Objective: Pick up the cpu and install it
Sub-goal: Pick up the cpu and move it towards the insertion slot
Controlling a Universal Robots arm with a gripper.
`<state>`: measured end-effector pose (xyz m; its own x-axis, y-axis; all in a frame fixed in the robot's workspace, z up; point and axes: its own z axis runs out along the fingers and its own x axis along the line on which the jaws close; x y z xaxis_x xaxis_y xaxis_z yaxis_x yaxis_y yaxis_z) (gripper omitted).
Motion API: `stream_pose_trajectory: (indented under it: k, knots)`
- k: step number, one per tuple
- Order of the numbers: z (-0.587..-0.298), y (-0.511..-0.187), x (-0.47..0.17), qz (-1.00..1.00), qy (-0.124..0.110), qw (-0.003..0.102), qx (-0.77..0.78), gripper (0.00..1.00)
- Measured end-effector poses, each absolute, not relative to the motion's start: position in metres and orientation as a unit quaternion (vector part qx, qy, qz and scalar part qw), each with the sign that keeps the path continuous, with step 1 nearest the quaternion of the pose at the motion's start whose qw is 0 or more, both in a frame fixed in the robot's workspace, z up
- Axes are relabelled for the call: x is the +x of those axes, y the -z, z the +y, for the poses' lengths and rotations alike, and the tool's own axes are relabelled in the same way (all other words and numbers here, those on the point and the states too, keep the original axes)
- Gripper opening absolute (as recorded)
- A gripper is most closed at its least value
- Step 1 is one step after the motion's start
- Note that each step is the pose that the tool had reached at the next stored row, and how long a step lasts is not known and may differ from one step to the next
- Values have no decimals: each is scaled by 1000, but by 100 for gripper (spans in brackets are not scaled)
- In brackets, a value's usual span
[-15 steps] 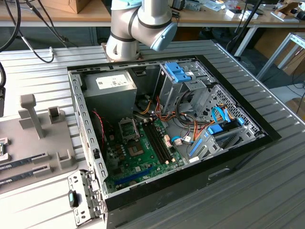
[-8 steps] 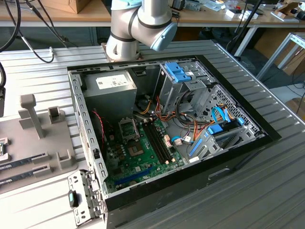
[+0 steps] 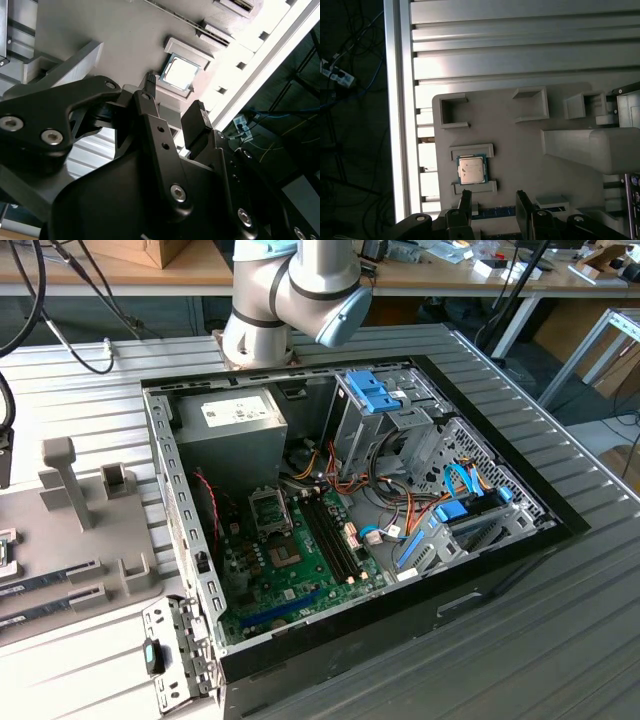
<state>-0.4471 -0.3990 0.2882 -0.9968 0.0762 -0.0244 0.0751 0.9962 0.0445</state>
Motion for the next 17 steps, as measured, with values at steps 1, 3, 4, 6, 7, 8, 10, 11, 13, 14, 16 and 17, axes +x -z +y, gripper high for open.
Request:
stream_pose_trajectory:
  k: [1,3,4,6,7,8,10,11,13,14,16,17]
  knots:
    - [-399,-288,-447,999,-22,13,38,48]
    - [-399,-288,-447,999,-22,13,38,48]
    - [-399,-288,-447,999,-22,13,38,48]
    - [-399,-287,-447,999,-22,13,38,48]
    - [-399,-287,-447,999,-22,13,38,48]
    - [-399,-287,-447,999,-22,13,38,48]
    - [-399,-286,-447,999,-22,13,38,48]
    - [-399,-286,-447,999,-22,13,38,48]
    - [-399,-285,-447,999,-22,13,38,48]
    - [-399,-285,-447,999,-22,13,38,48]
    - [-399,-285,-447,999,-22,13,38,48]
    - [-399,-284,-447,999,-22,13,38,48]
